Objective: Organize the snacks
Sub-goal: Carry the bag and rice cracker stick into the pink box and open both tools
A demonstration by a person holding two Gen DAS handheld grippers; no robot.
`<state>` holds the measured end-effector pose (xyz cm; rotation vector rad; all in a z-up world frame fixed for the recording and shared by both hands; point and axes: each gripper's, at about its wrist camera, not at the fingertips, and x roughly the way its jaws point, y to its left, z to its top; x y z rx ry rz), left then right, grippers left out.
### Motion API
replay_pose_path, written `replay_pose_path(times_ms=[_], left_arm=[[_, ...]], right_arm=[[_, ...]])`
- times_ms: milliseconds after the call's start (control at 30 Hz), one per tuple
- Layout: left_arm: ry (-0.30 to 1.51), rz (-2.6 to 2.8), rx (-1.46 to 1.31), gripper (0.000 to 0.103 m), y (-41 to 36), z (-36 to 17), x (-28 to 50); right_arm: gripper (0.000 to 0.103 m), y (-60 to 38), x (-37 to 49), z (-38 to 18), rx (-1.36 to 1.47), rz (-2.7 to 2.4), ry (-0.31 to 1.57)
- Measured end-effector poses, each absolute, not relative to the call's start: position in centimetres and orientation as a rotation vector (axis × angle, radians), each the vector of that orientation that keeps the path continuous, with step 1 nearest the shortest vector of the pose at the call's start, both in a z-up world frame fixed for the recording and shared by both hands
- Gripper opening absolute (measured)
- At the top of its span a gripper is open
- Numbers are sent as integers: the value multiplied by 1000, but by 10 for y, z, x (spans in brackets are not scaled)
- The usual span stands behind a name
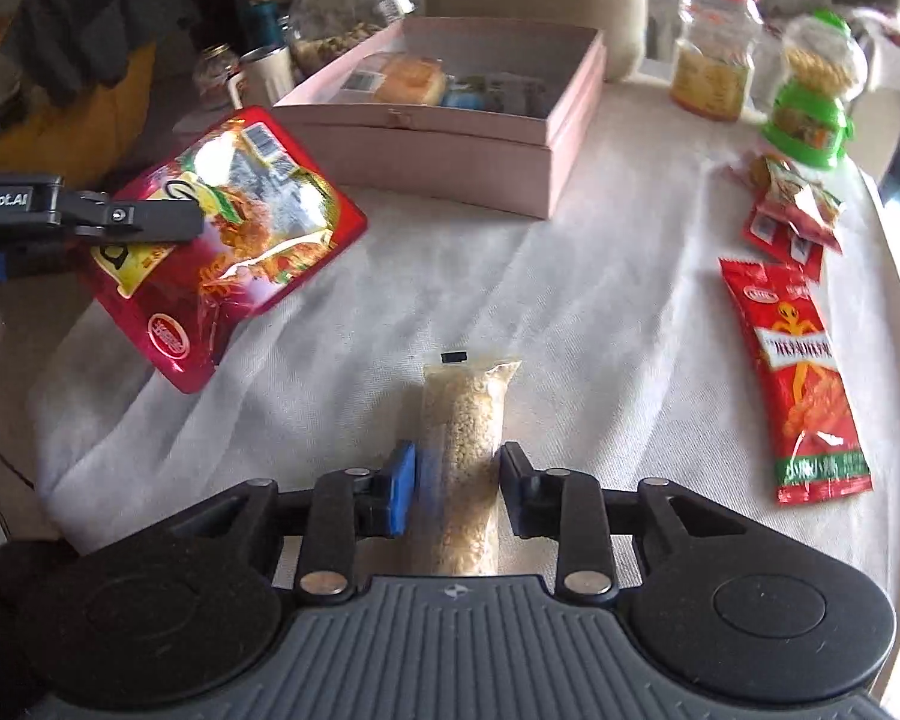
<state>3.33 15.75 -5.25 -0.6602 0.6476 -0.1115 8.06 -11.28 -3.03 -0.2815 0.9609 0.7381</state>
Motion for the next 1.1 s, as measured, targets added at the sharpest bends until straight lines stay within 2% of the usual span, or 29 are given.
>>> replay_pose_path(times_ms=[133, 267, 400, 500, 600, 667, 700, 800, 867, 933, 1100], left_arm=[[615, -154, -701, 20, 157, -47, 27], [501, -197, -682, 20, 164, -5, 37], [377, -173, -626, 20, 181, 42, 82], [334, -154, -626, 20, 194, 58, 129], [374, -170, -707, 21, 211, 48, 183], [460, -131, -748, 23, 220, 26, 213], [507, -85, -722, 24, 221, 13, 223], [555, -18, -633, 24, 219, -5, 227], [530, -6, -629, 24, 217, -4, 221], [507, 18, -601, 24, 211, -1, 214], [520, -39, -528, 24, 167, 6, 201]], right_arm=[[28, -117, 86, -19, -217, 750, 960], [28, -116, 106, 29, -121, 814, 847], [28, -96, 160, 84, -11, 820, 740], [28, -72, 213, 99, 49, 782, 699], [32, -48, 254, 92, 63, 740, 711], [45, -37, 264, 83, 20, 709, 701], [47, -36, 266, 79, -3, 695, 691], [51, -50, 262, 66, -54, 662, 664], [64, -70, 261, 57, -97, 602, 629], [70, -95, 253, 45, -155, 515, 595], [71, -149, 242, 11, -194, 401, 675]])
